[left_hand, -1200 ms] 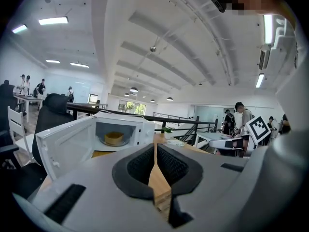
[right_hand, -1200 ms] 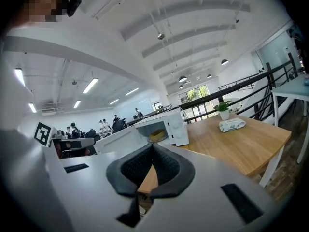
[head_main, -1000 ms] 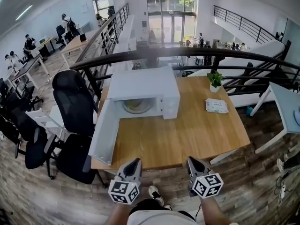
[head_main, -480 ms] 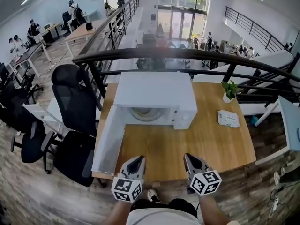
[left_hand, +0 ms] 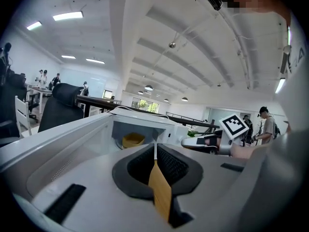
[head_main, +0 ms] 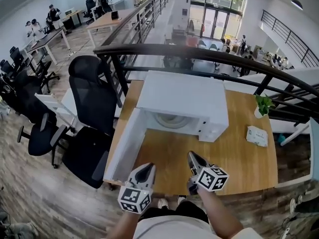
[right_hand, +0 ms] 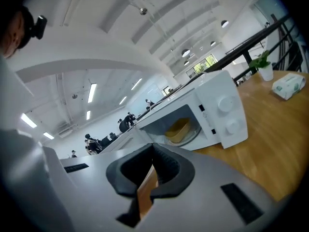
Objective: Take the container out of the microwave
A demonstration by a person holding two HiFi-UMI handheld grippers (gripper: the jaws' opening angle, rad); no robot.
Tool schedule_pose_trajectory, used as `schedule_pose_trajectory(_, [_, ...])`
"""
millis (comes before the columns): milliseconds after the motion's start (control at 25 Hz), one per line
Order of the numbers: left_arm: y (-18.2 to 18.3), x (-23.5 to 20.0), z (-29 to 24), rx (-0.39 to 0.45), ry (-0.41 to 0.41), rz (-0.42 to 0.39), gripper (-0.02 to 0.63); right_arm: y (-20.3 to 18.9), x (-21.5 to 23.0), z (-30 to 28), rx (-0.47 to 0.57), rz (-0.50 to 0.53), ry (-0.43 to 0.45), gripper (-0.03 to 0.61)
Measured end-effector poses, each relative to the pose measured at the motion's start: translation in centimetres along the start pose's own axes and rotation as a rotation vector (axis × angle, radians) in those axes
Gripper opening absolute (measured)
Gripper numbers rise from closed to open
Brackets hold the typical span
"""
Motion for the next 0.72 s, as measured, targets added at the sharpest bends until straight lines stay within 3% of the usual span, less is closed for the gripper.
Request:
schedule_pose_trajectory(400, [-1.0,-0.7,-1.2,-0.009,0.092,0.034,0.044,-0.7,4.1,-12.1,0.014,-0.409,0.066,0.044])
schedule_pose_trajectory(520, [-1.3,-1.5,-1.8,-0.008,0.120,0.056,0.044,-1.0,6.1,-14.9,0.047,-0.543,0.000,0.091])
schedule_pose_trajectory(720, [-1.2,-2.8,-2.5,-0.022,0.161,0.049,0.044,-1.8,8.7,-19.4,0.091,-0.669,-0.163,0.094])
Point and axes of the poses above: the fingertips, and each gripper's own axes: z backward along the fingers, x to its right, y out of its top, the point moved 5 cm from there along z, backward along the fingers, and after that the axes turned 2 degrees about y, right-handed, at the moved point
